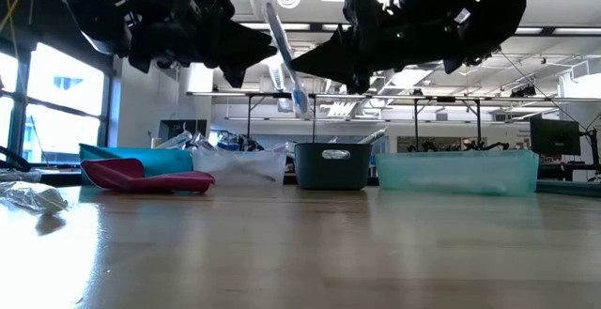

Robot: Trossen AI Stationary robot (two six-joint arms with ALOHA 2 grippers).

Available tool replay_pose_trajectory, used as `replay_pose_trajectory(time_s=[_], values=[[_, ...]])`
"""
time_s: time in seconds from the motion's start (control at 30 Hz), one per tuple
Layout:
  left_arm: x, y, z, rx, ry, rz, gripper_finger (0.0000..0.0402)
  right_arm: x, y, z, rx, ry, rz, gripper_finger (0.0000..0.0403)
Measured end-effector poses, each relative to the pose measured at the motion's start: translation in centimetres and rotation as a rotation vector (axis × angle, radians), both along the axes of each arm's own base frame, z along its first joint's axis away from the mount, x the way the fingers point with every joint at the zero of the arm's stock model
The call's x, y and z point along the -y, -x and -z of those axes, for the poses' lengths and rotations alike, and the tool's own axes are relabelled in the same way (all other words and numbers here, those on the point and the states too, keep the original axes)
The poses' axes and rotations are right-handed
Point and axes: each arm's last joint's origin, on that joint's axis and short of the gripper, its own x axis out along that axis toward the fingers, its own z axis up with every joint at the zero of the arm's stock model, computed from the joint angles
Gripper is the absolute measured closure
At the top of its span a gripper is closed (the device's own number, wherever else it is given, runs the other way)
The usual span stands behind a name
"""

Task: Pick & Place Toothbrushes
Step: Put the blue toothbrush into the blue bin

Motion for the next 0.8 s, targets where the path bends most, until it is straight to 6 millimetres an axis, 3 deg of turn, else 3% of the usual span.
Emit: replay_pose_trajectory(time_s=[0.23, 0.53, 0.8], values=[[0.0, 0.0, -0.8, 0.070, -0.022, 0.001, 0.0280, 0.0, 0.0, 0.3, -0.034, -0.003, 0.001, 0.0399], [1.1, -2.5, -1.3, 0.066, -0.021, 0.024, 0.0280, 0.0, 0.0, 0.4, -0.037, -0.004, -0.003, 0.0399], [1.0, -2.7, -1.3, 0.051, -0.015, 0.023, 0.0280, 0.0, 0.0, 0.4, -0.037, -0.003, 0.000, 0.0399]])
